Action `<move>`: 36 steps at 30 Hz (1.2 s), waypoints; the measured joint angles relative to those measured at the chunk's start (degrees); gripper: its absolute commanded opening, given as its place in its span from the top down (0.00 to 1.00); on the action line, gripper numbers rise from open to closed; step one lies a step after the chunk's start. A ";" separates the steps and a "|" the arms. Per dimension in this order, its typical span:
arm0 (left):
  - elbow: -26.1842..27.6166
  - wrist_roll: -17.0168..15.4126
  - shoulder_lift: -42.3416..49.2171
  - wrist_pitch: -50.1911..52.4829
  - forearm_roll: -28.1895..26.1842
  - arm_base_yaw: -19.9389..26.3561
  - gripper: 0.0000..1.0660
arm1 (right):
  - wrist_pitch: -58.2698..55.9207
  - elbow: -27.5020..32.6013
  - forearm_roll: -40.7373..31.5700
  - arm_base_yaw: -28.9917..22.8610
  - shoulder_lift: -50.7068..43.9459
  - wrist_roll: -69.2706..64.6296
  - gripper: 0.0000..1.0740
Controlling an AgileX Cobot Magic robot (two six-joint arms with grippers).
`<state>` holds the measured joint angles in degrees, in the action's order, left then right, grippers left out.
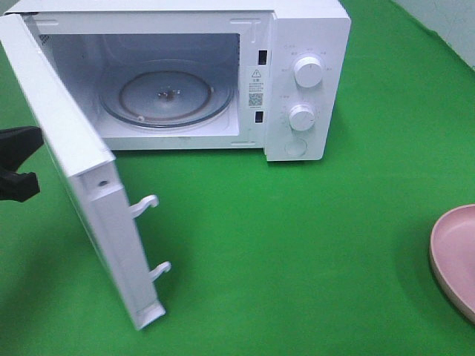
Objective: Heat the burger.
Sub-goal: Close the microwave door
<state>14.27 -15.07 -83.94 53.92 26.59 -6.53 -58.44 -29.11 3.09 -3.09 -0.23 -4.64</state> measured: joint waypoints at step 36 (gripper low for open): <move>30.54 7.22 -24.24 -6.65 -28.82 -29.22 1.00 | 0.00 0.06 0.00 0.00 0.00 0.00 0.29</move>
<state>44.81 -7.85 -108.17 47.27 -2.23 -35.75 -58.44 -29.05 3.09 -3.09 -0.23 -4.64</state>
